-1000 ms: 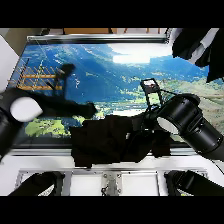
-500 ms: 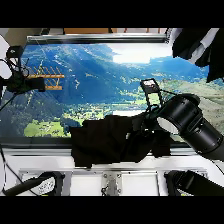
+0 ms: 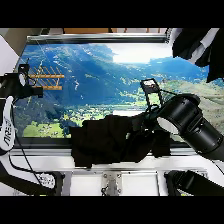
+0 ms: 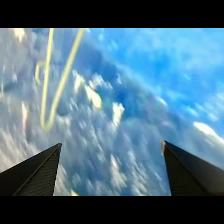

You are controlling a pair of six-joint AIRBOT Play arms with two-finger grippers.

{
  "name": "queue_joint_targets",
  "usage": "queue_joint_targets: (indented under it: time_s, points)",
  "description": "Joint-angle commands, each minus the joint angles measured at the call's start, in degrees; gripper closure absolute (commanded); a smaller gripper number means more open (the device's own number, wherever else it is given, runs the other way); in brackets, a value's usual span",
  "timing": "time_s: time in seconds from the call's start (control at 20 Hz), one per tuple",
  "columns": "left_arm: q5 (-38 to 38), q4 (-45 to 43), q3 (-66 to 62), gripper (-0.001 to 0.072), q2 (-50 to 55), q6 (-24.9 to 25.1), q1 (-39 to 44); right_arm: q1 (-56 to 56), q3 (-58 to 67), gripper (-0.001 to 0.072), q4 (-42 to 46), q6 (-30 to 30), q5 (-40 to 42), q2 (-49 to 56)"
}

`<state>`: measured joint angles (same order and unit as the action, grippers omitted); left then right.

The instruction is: Fold the clothes and pants, and hang the long-sleeved shirts on hangers.

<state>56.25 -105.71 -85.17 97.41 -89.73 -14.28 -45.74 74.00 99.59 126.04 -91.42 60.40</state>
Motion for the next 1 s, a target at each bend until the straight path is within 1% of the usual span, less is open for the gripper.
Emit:
queue_joint_targets:
  time_s: [0.0,0.2,0.4,0.55,0.7,0.95]
  points:
    - [-2.6,-3.9,-4.6,0.0011,6.6,0.8,-1.0,-0.1,0.0,0.0691,0.0,0.0,0.0,0.1]
    - [-1.3,-3.8,-12.7,0.0011,13.0,0.9,-2.4,-0.1,0.0,0.0690,0.0,0.0,0.0,0.1]
    - [-1.9,-3.8,-17.3,0.0011,17.7,0.8,-3.7,0.0,0.0,0.0691,0.0,0.0,0.0,0.2]
    - [-3.6,-3.8,-17.4,0.0011,19.1,0.3,-4.2,-0.1,0.0,0.0691,0.0,0.0,0.0,0.2]
    - [-7.5,-3.8,-17.4,0.0011,19.1,0.3,-4.8,-0.1,0.0,0.0690,0.0,0.0,0.0,0.2]
    - [-7.9,-3.6,-17.4,0.0011,19.9,0.3,-5.9,-0.1,0.0,0.0690,0.0,0.0,0.0,0.4]
